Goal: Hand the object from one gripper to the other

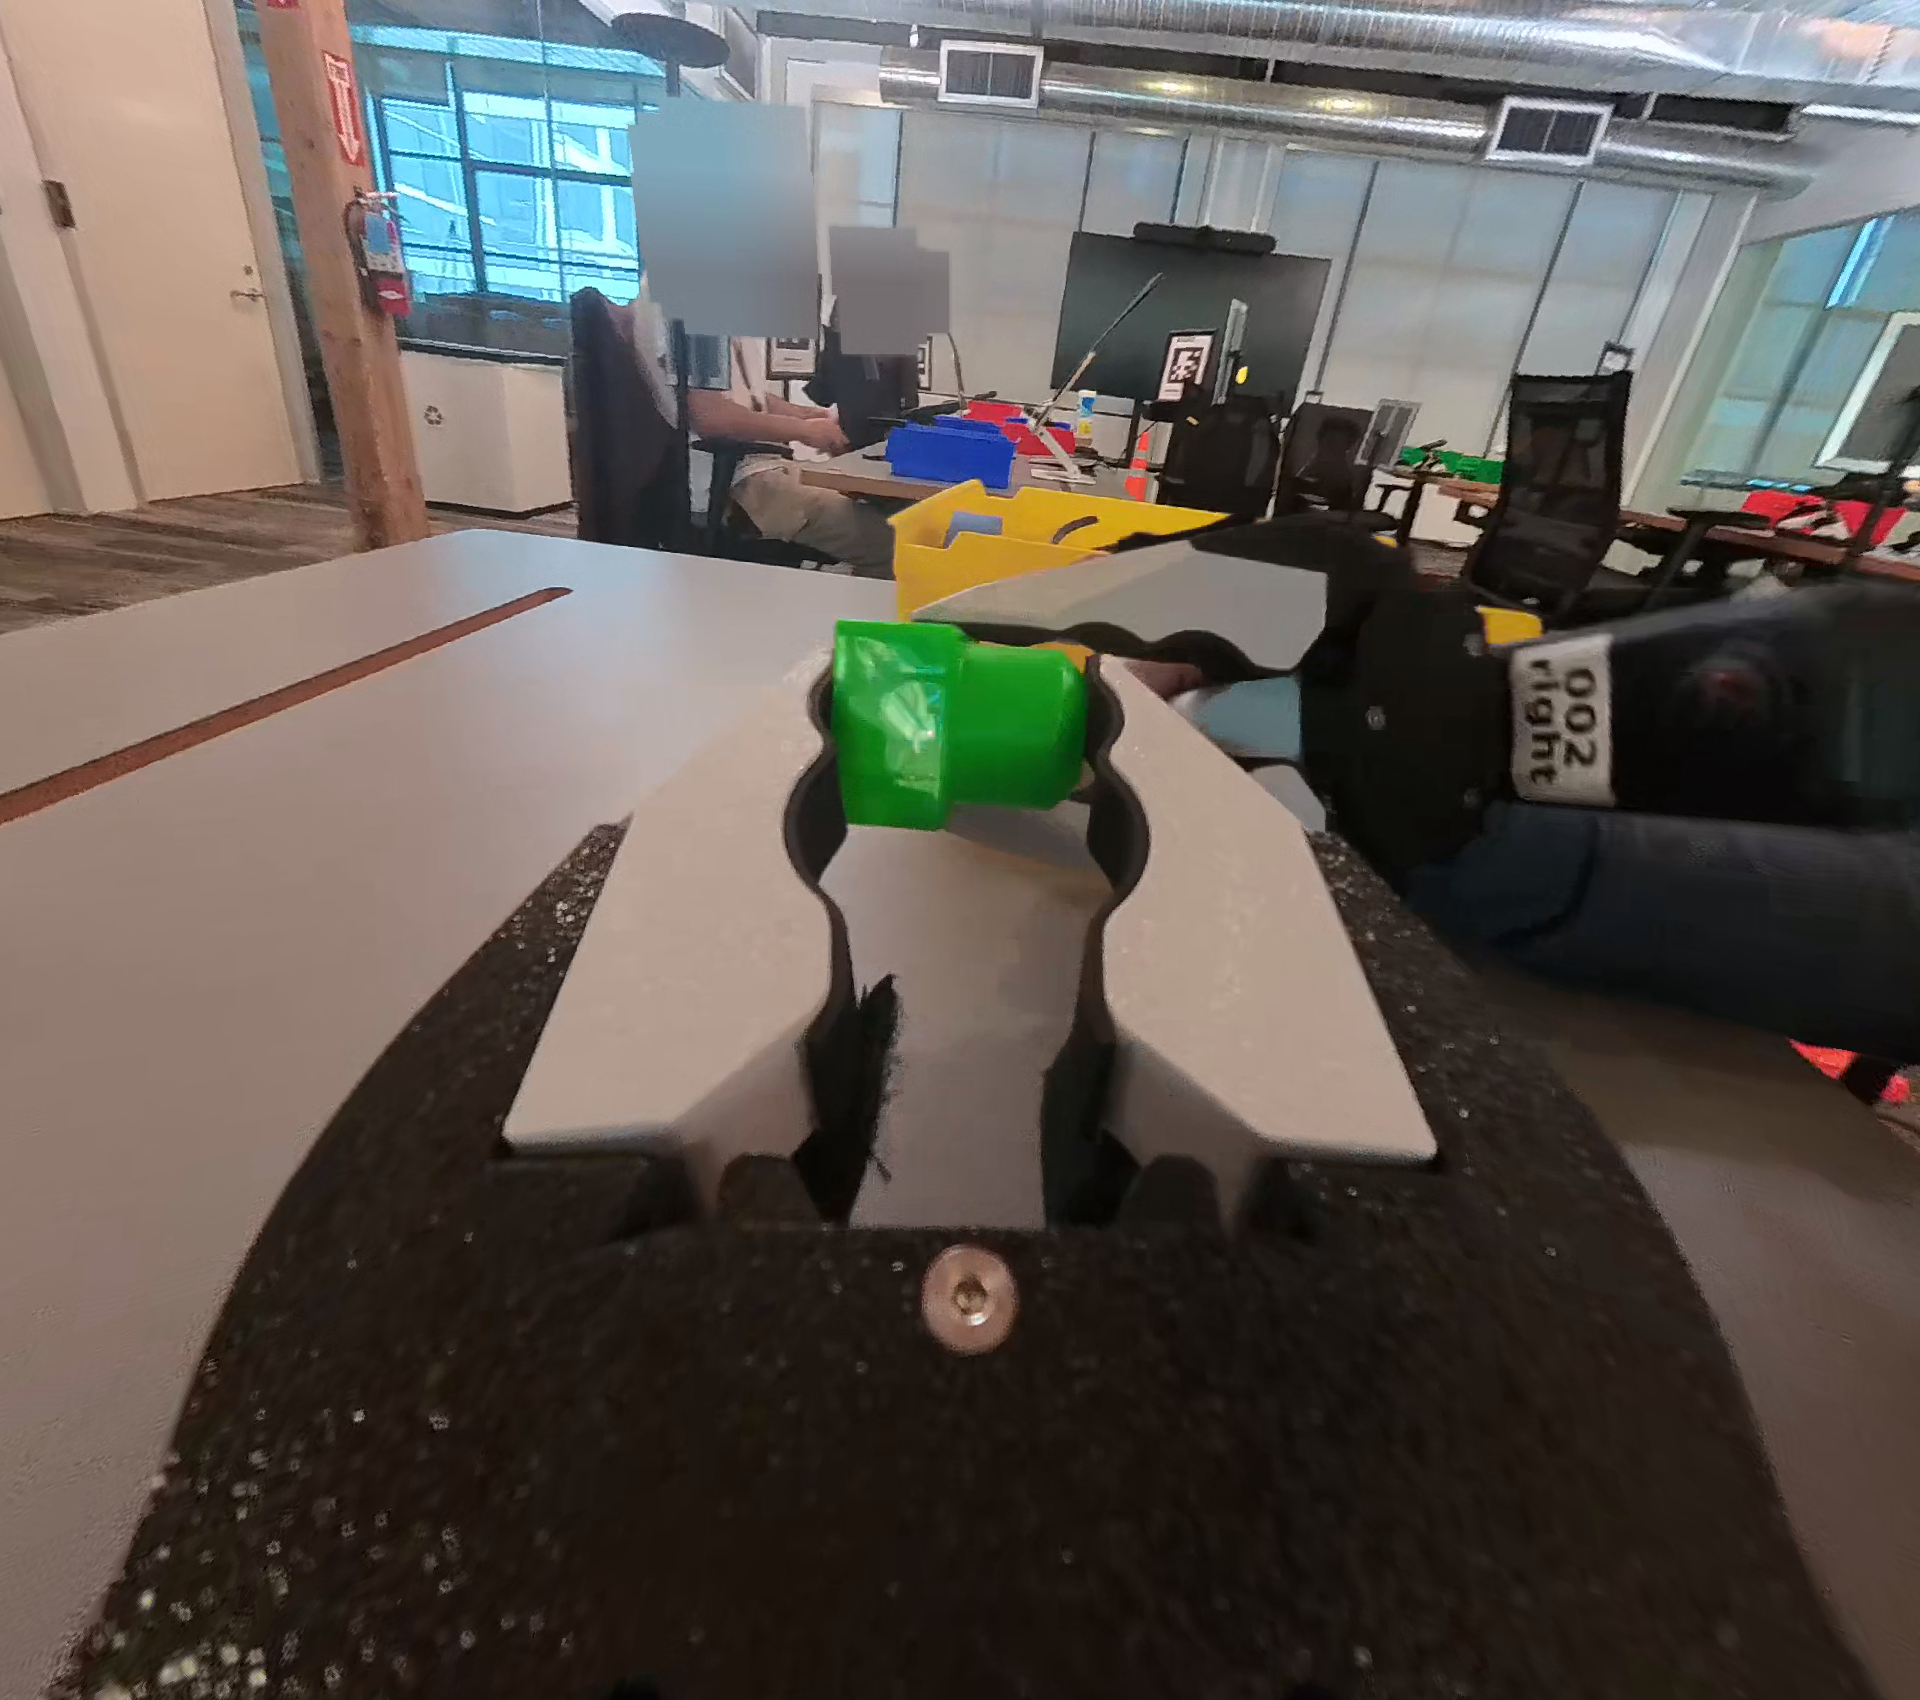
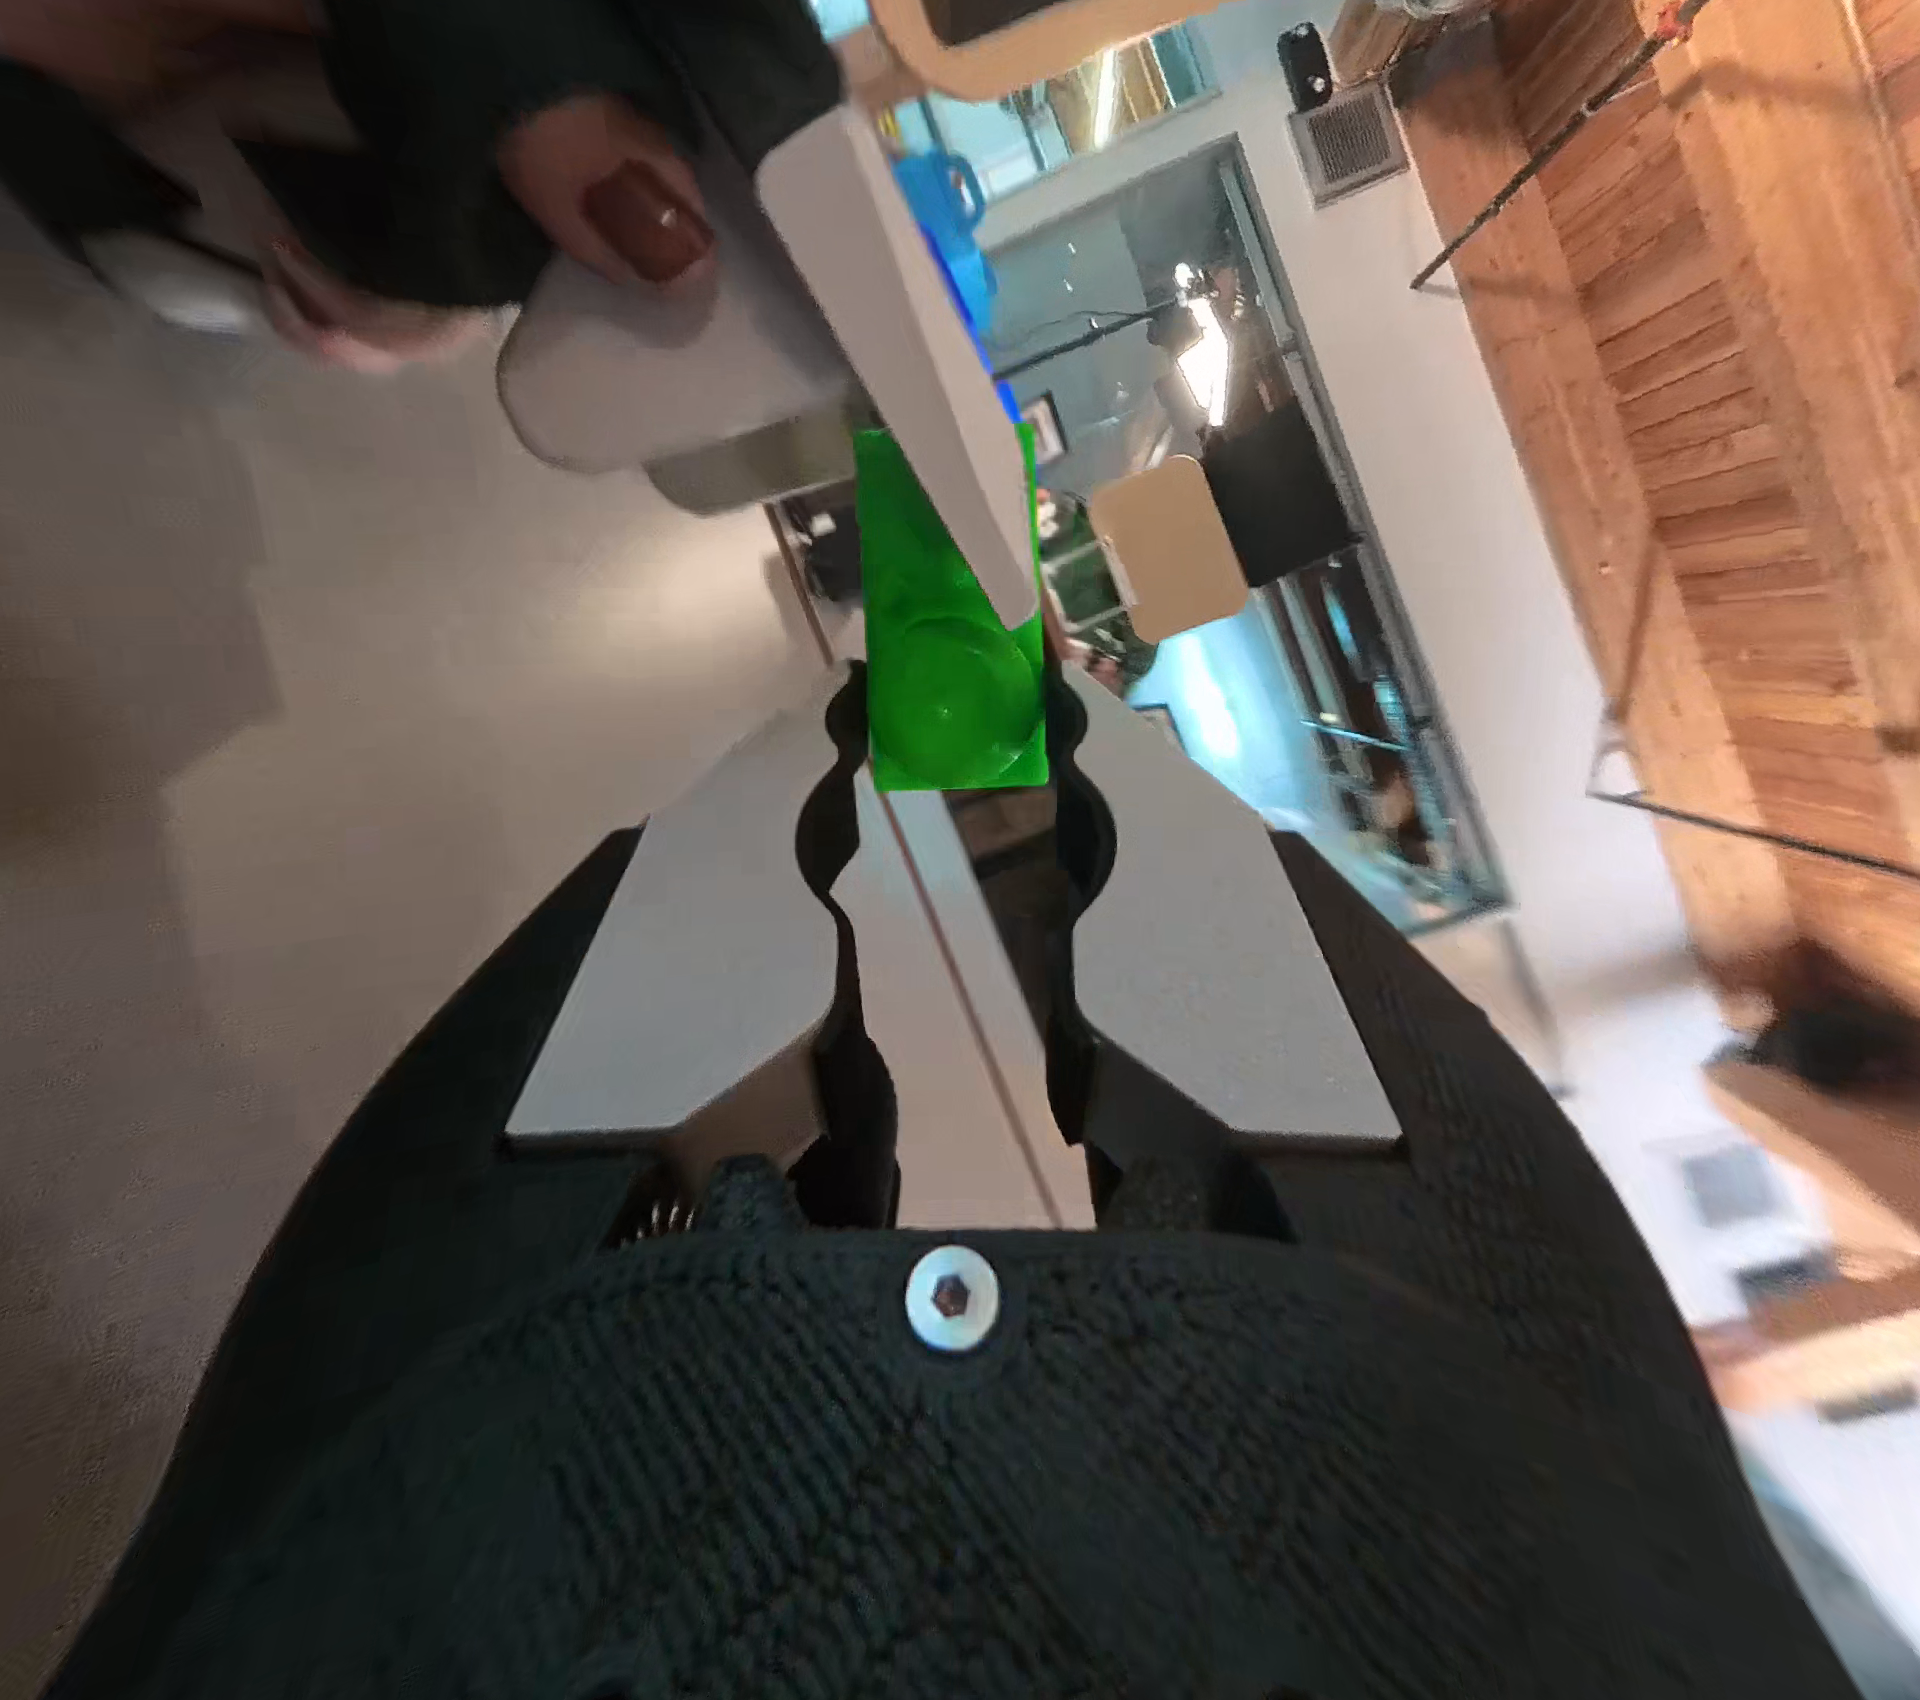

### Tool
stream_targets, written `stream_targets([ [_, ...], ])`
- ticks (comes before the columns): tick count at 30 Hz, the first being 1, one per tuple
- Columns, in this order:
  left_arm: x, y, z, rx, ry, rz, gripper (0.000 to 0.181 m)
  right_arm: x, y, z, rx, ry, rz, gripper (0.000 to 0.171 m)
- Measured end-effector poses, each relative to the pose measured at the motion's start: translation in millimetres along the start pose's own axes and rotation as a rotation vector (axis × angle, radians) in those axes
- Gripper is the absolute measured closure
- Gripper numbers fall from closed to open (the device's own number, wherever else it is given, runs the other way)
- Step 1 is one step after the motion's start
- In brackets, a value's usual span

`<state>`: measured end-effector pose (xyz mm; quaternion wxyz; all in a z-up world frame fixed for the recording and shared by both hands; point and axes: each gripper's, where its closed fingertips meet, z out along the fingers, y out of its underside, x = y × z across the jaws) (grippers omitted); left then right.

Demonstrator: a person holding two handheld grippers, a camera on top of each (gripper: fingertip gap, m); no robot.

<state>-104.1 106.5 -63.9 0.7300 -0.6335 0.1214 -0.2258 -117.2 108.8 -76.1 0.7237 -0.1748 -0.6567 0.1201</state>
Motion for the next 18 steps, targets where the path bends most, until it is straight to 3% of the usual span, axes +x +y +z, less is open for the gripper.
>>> stream_targets([
  [4,2.2,-6.6,-4.5,0.049,0.056,-0.064,0.140,-6.2,-19.8,-6.0,0.144,-0.183,0.394,0.115],
  [7,4.9,-10.9,-7.1,0.081,0.101,-0.104,0.140,-0.3,-29.8,-11.0,0.220,-0.291,0.685,0.108],
  [14,12.0,-25.9,-15.9,0.184,0.229,-0.240,0.140,4.2,-25.3,-14.3,0.226,-0.480,1.104,0.106],
  [18,17.4,-24.4,-15.3,0.171,0.282,-0.273,0.140,-3.4,-36.9,-18.7,0.268,-0.614,1.228,0.113],
])
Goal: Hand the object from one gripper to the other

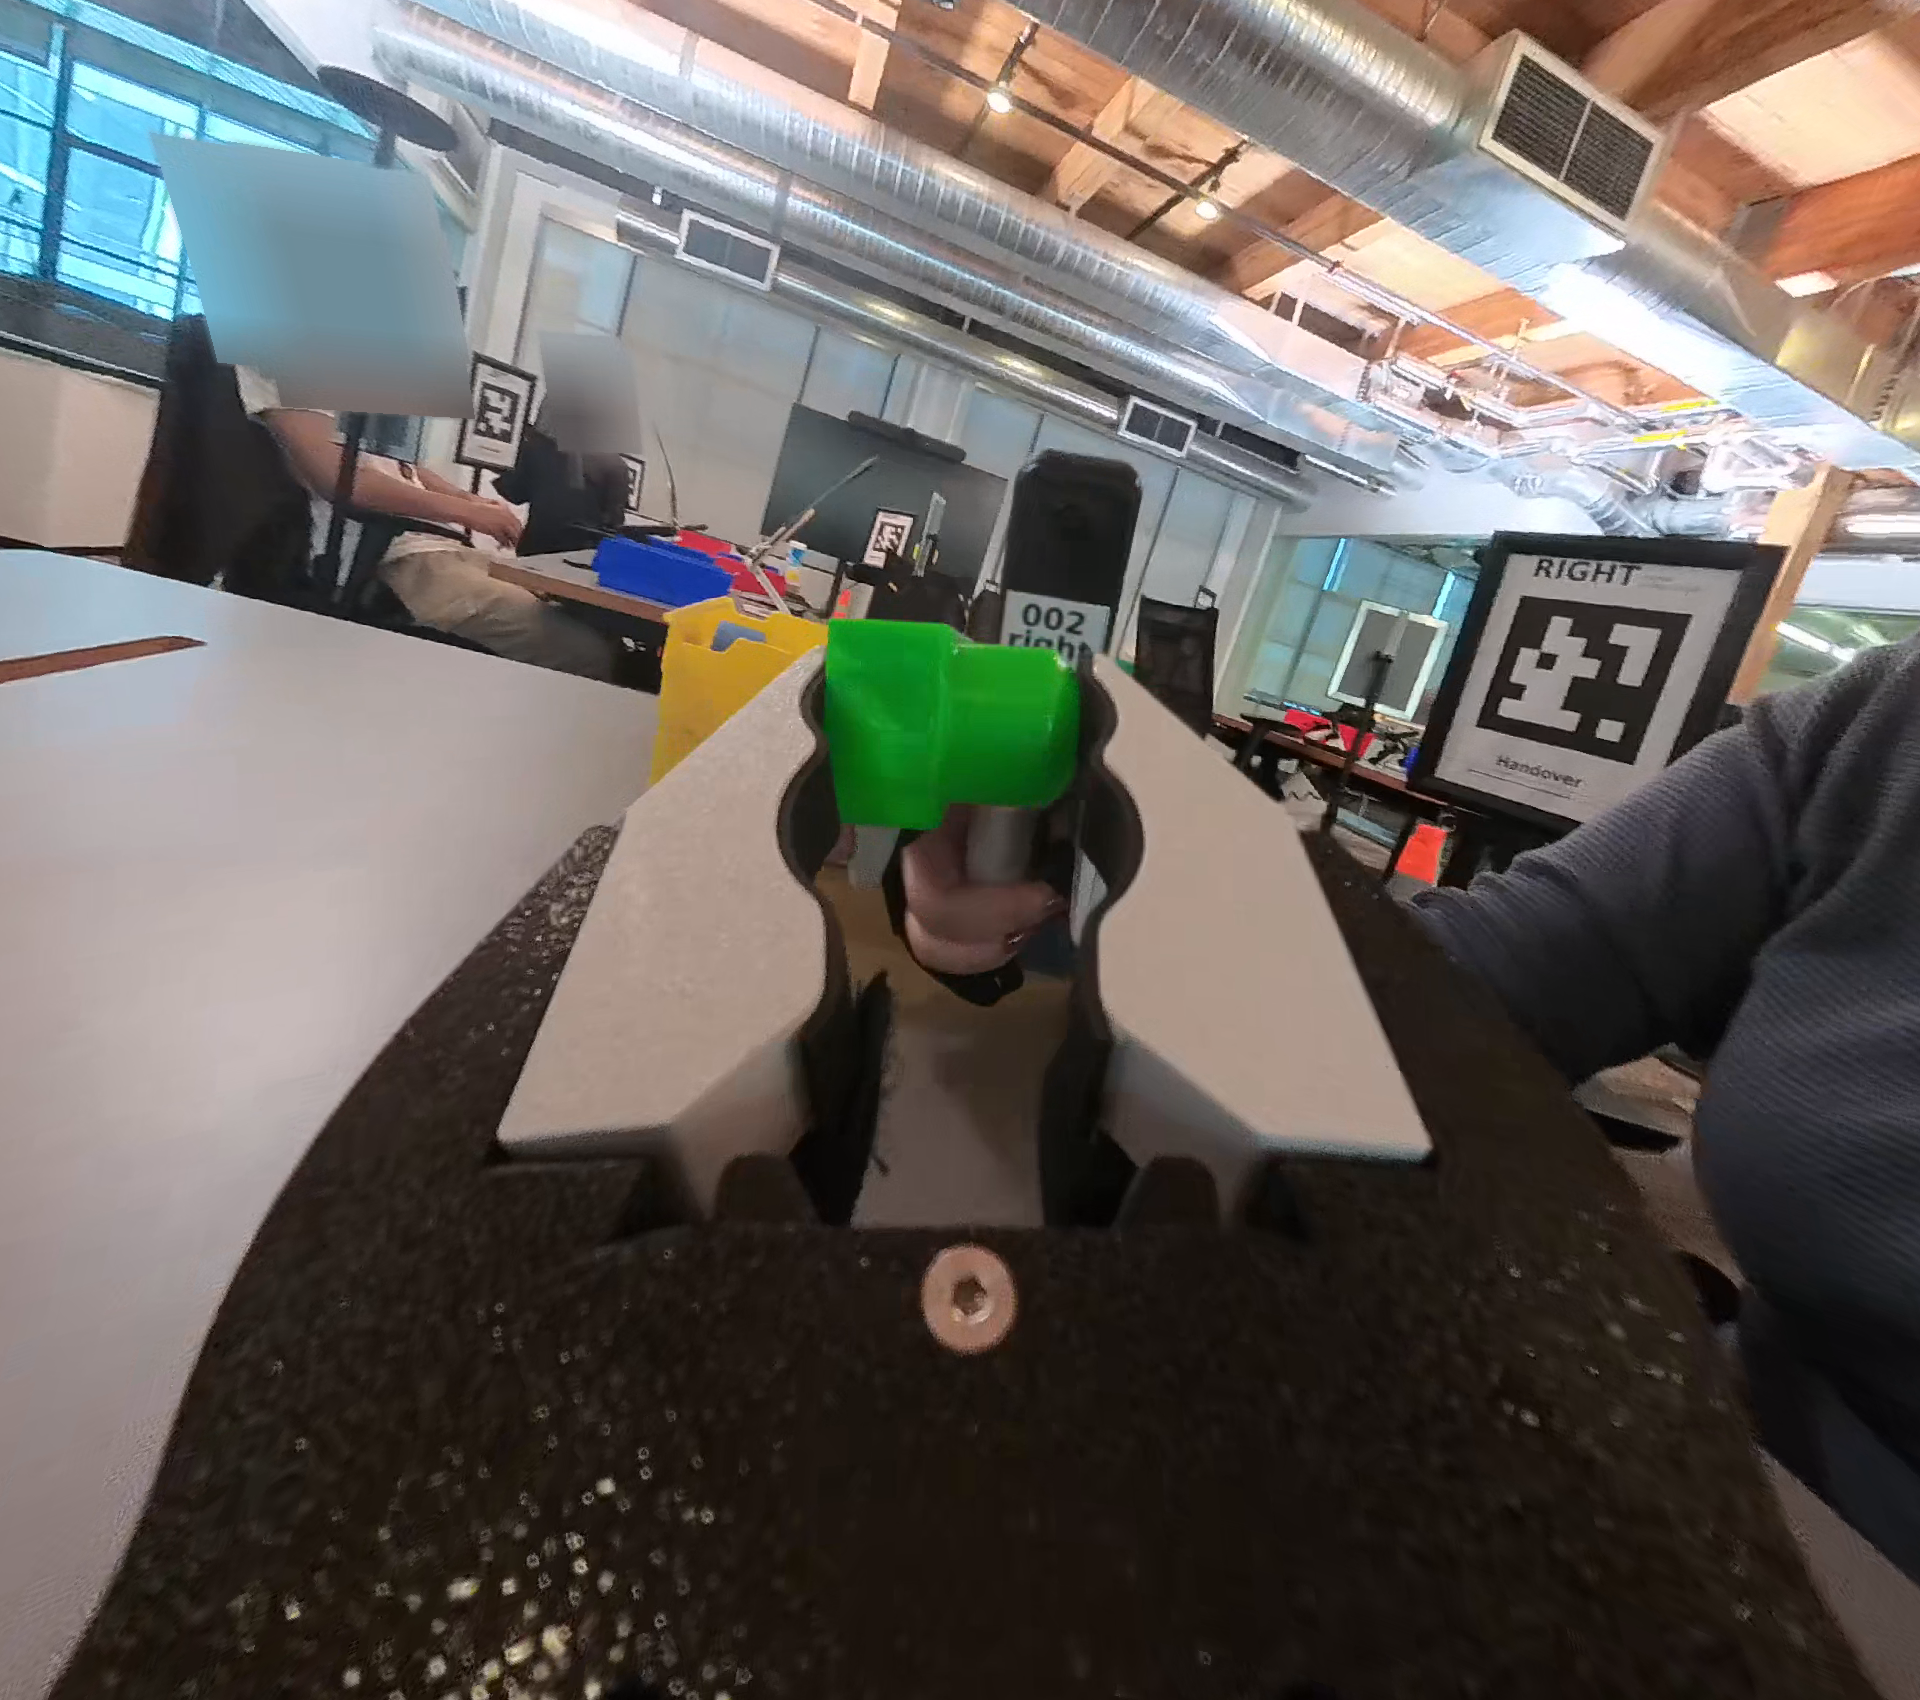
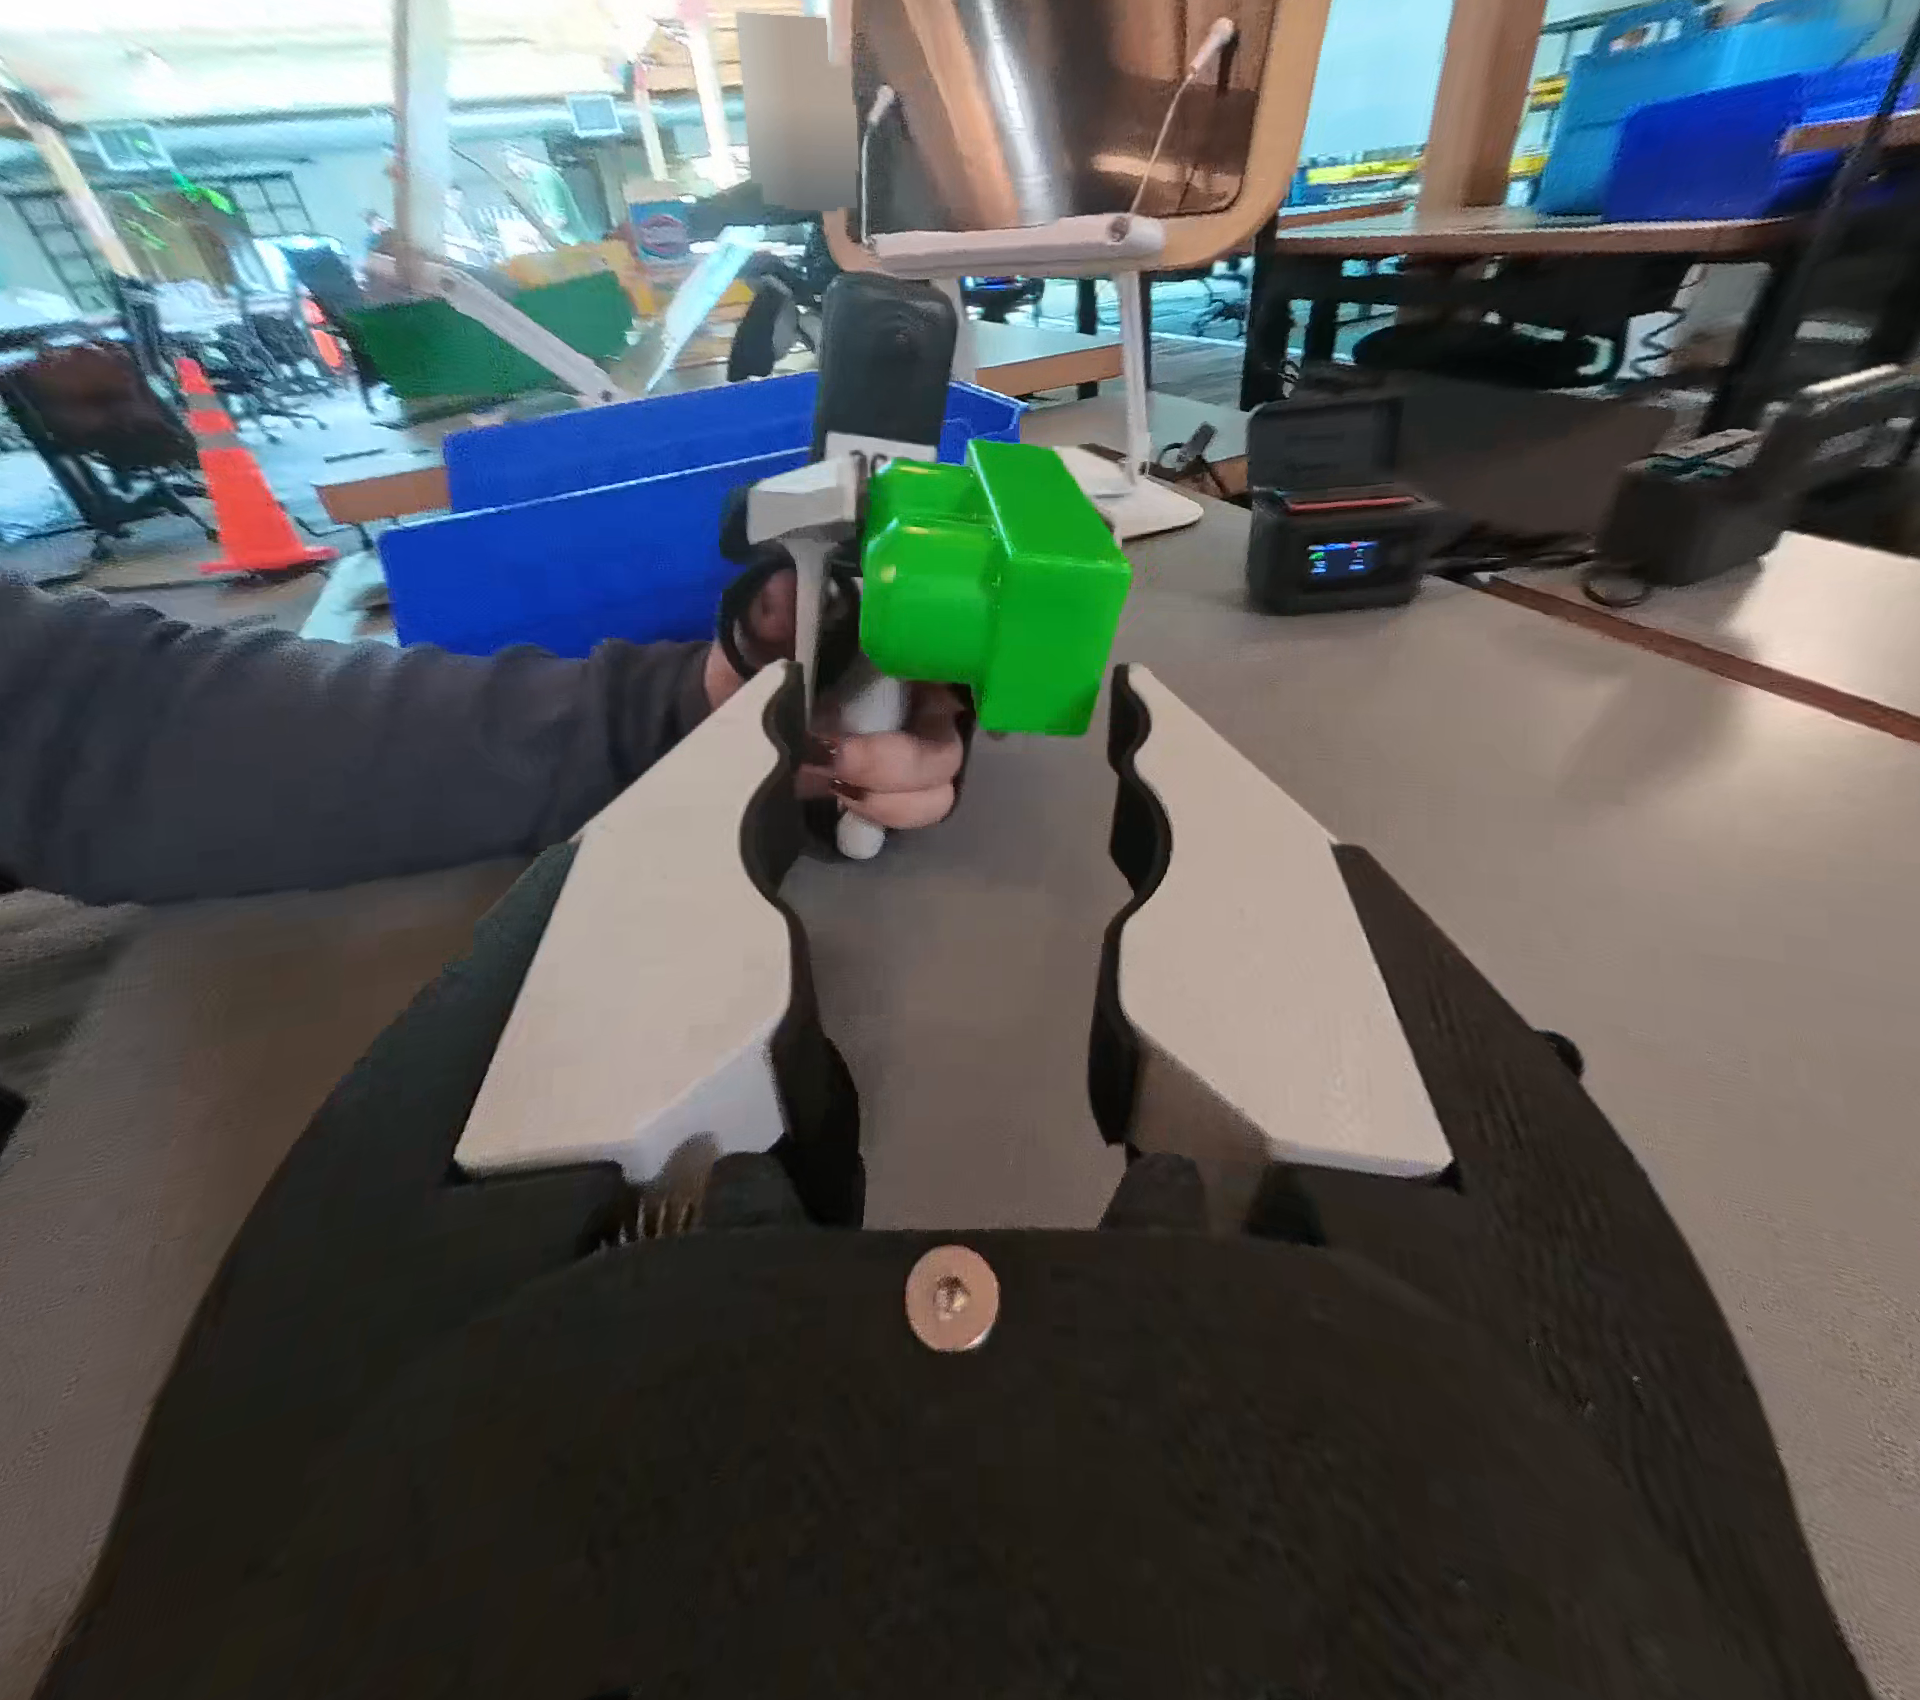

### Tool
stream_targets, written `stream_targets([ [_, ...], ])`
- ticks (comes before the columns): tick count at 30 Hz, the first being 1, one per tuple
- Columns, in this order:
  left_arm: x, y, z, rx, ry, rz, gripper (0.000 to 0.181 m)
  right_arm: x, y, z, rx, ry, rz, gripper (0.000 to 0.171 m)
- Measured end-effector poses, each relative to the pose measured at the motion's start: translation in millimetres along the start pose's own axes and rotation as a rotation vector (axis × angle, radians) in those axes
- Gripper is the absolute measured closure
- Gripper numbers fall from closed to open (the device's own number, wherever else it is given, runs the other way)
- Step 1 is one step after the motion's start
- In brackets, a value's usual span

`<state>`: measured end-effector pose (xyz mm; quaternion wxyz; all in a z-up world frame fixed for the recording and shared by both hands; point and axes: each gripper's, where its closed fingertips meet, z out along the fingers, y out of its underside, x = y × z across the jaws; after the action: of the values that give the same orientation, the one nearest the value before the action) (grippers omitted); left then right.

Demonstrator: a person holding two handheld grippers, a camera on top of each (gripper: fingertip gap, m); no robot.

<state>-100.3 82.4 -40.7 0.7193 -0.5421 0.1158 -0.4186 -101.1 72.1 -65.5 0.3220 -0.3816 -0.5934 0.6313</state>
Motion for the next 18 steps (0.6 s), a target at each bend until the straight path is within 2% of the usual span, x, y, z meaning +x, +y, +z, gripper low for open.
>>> stream_targets([
  [4,4.0,9.7,5.0,-0.055,0.019,0.009,0.139,-1.1,-3.8,-1.0,0.021,-0.008,0.012,0.116],
  [7,4.7,10.4,5.5,-0.059,0.024,0.006,0.139,-1.3,-8.6,-3.9,0.049,-0.017,0.024,0.127],
  [12,2.7,8.9,4.8,-0.048,0.003,0.019,0.138,-0.5,-9.4,-3.6,0.046,0.001,-0.008,0.127],
  [15,-8.2,1.7,1.4,0.001,-0.068,0.011,0.112,6.8,-10.7,-5.8,0.036,0.093,-0.141,0.128],
  [18,-15.4,-2.9,-1.8,0.031,-0.086,-0.048,0.100,14.5,-13.5,-8.9,0.017,0.214,-0.342,0.128],
])
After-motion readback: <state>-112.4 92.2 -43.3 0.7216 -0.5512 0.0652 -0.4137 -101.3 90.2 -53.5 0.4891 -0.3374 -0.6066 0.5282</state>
